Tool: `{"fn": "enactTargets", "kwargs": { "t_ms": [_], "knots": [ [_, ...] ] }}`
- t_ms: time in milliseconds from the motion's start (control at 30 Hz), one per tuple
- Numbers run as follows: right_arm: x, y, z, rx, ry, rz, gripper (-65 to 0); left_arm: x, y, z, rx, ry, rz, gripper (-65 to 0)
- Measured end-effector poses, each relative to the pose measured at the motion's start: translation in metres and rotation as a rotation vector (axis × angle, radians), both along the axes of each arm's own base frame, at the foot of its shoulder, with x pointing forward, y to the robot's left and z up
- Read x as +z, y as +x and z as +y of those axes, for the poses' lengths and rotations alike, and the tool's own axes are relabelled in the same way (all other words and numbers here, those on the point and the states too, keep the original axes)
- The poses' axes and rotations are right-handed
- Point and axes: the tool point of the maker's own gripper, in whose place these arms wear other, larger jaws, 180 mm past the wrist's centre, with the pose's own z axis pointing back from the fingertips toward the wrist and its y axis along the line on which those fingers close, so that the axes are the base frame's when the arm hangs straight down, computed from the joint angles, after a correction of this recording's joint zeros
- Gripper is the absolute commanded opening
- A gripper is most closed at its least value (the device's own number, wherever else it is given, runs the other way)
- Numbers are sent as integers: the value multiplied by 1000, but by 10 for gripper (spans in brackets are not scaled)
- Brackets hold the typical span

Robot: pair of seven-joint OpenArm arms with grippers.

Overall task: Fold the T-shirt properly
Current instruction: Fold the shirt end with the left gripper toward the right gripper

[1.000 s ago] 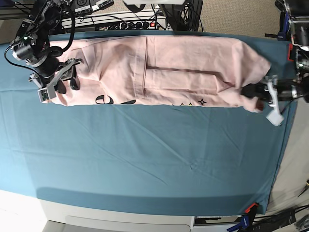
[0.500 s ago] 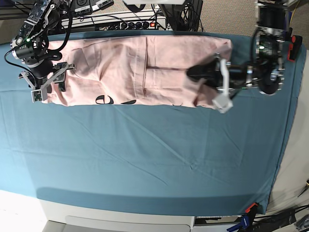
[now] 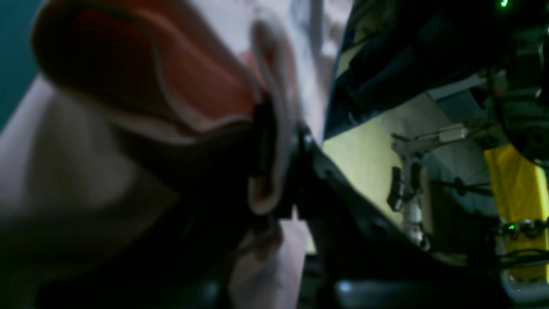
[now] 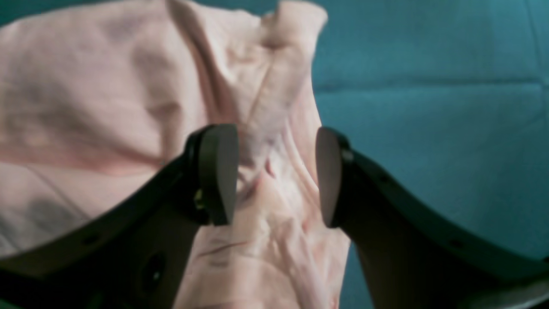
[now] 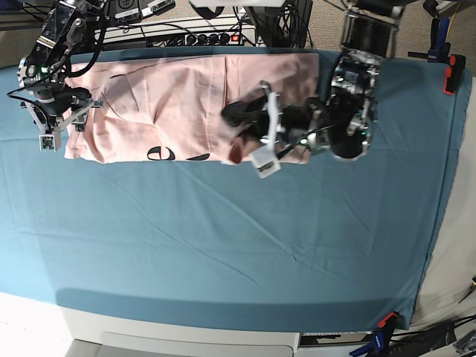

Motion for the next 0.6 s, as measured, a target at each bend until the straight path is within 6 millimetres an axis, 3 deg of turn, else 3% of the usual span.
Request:
{"fn": "enactTargets", "kwargs": {
  "t_ms": [133,300,600],
  "knots": [
    [0,1,0,2,1,-9,-356,10,9,-18,15,-44,-12,-650],
    [2,3,0,4,-1,-18,-356,6,8,-34,10,-78,48,-650],
    [2,3,0,3,0,-20,-356,-1,2,-40,-8,-76,80,-650]
  ]
}}
